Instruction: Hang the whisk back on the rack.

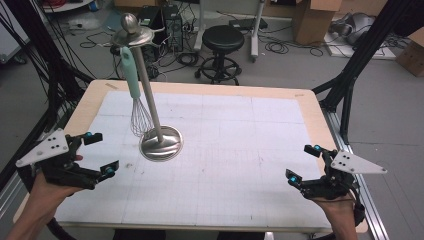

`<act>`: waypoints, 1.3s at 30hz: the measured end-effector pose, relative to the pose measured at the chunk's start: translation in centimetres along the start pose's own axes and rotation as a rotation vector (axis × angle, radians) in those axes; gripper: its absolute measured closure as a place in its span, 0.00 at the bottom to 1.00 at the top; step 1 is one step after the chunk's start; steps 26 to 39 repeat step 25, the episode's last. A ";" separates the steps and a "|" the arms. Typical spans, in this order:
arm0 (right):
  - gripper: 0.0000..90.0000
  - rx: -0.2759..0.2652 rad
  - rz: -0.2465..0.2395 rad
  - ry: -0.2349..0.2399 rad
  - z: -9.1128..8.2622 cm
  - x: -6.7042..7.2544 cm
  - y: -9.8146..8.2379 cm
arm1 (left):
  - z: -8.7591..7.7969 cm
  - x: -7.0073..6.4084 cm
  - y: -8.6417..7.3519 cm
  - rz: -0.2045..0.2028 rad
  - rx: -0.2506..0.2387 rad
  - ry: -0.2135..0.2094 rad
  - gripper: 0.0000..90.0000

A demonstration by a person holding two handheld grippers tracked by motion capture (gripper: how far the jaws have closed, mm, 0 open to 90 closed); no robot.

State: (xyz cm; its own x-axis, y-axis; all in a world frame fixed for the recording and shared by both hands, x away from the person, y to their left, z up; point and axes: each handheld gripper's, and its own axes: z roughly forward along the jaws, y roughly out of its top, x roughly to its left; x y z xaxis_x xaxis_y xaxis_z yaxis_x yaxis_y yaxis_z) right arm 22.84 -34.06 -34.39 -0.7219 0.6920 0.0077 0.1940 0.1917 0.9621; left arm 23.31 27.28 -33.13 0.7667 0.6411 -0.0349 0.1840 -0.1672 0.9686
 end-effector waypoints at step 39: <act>0.00 0.095 0.047 0.025 1.2 -0.4 -0.9 | 1.1 -0.1 -3.2 -0.020 0.043 -0.010 0.02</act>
